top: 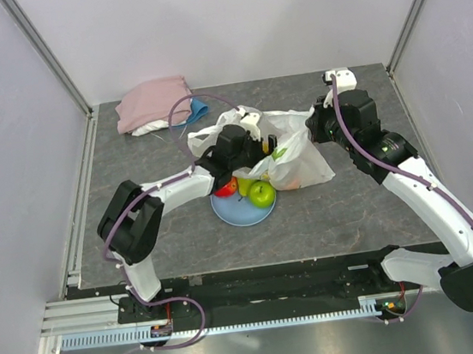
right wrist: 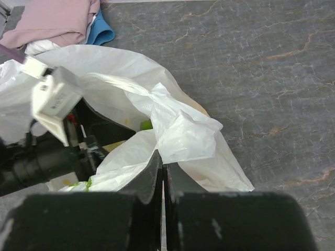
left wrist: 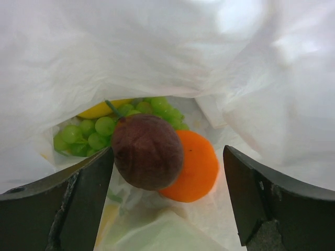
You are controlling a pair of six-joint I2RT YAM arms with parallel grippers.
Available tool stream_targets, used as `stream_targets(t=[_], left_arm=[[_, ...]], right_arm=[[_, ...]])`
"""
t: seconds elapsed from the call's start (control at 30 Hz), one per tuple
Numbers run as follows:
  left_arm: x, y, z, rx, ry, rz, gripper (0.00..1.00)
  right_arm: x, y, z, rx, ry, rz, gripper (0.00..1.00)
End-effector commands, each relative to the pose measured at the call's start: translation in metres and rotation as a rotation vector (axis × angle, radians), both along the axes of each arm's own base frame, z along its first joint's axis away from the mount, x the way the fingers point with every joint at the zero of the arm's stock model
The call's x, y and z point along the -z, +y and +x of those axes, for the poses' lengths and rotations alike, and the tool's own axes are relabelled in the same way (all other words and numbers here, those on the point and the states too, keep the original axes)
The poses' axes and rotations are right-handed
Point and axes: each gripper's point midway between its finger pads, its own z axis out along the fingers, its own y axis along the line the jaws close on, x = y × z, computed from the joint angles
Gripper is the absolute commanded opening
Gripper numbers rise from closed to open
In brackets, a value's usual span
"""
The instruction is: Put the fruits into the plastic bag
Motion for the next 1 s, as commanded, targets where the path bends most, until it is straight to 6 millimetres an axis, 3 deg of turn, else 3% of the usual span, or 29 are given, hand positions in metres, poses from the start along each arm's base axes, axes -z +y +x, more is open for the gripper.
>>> stream_targets(t=[0.0, 0.13, 0.33, 0.47, 0.53, 0.57, 0.67, 0.8, 0.93, 0.97], left_arm=[[-0.092, -0.001, -0.013, 0.065, -0.178, -0.151, 0.90], [-0.124, 0.007, -0.023, 0.064, -0.225, -0.194, 0.91], [-0.149, 0.018, -0.039, 0.084, -0.259, -0.217, 0.91], [-0.174, 0.026, -0.058, 0.134, -0.317, -0.258, 0.91], [-0.178, 0.029, -0.066, 0.160, -0.344, -0.260, 0.91], [-0.191, 0.033, -0.075, 0.183, -0.380, -0.284, 0.91], [-0.190, 0.039, -0.097, 0.273, -0.446, -0.281, 0.92], [-0.183, 0.065, -0.124, 0.306, -0.554, -0.227, 0.96], [-0.156, 0.097, -0.118, 0.155, -0.526, -0.138, 0.99], [-0.139, 0.108, -0.111, 0.082, -0.495, -0.096, 0.99]], right_arm=[[-0.009, -0.003, 0.000, 0.012, -0.028, 0.017, 0.00], [-0.010, -0.003, -0.001, 0.010, -0.031, 0.018, 0.00], [-0.009, -0.004, -0.001, 0.010, -0.029, 0.018, 0.00], [-0.012, -0.003, -0.003, 0.008, -0.035, 0.023, 0.00], [-0.011, -0.004, -0.003, 0.011, -0.034, 0.022, 0.00], [-0.012, -0.005, -0.003, 0.012, -0.036, 0.021, 0.00], [-0.013, -0.004, -0.002, 0.012, -0.039, 0.022, 0.00], [-0.014, -0.005, -0.003, 0.013, -0.039, 0.022, 0.00], [-0.015, -0.004, -0.002, 0.011, -0.042, 0.026, 0.00], [-0.014, -0.003, -0.001, 0.007, -0.038, 0.024, 0.00]])
